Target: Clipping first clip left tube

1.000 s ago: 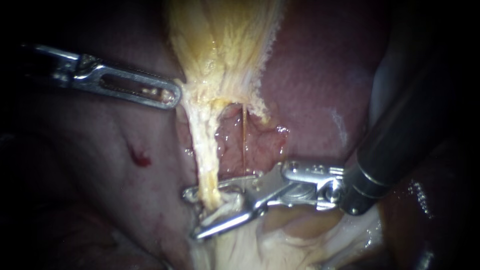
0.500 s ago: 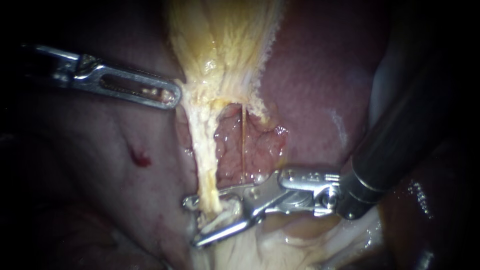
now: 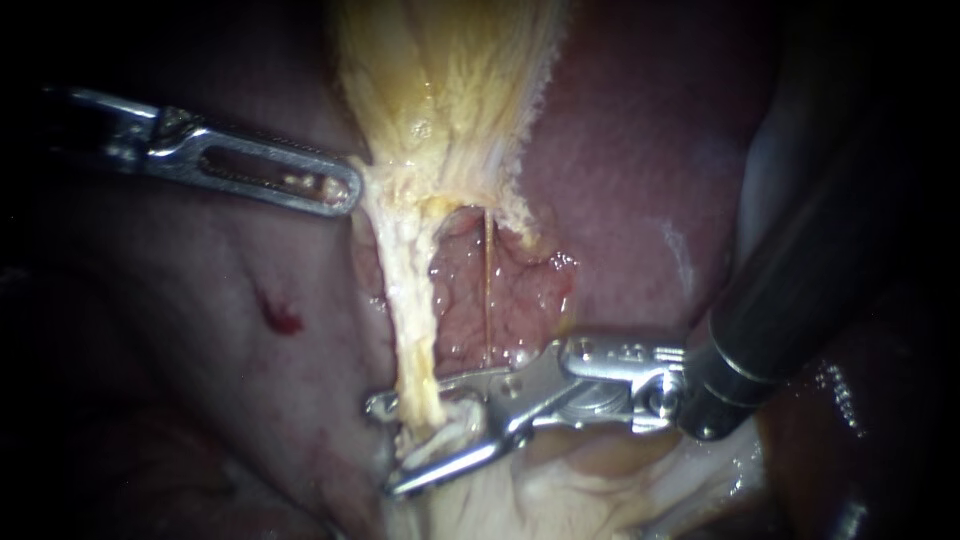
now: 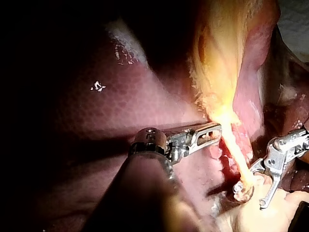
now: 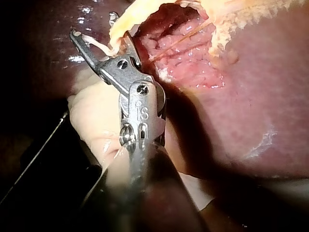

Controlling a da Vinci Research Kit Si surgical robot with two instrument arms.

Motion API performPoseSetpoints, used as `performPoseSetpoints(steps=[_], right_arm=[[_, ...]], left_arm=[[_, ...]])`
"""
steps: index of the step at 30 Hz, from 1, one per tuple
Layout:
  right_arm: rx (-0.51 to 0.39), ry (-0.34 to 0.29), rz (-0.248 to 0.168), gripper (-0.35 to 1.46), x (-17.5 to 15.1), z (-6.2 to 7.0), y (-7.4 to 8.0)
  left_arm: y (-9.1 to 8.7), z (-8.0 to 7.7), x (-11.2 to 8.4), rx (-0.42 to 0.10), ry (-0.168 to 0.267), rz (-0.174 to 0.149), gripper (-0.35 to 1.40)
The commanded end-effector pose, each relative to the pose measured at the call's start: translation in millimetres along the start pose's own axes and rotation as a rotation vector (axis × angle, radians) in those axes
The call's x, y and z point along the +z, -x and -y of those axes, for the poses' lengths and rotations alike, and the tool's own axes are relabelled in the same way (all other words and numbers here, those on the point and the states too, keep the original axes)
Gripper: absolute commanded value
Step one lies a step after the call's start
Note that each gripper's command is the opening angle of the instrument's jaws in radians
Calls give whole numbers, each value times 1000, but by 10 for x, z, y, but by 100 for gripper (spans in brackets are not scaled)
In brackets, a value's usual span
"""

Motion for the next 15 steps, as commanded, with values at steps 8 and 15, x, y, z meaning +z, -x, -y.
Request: performPoseSetpoints(steps=[8,15], right_arm=[[6,-2,0,29,-3,-1,-1],[31,-10,-5,-35,-18,1,-13]], left_arm=[[0,0,0,0,0,0,-35],[0,0,0,0,0,0,-35]])
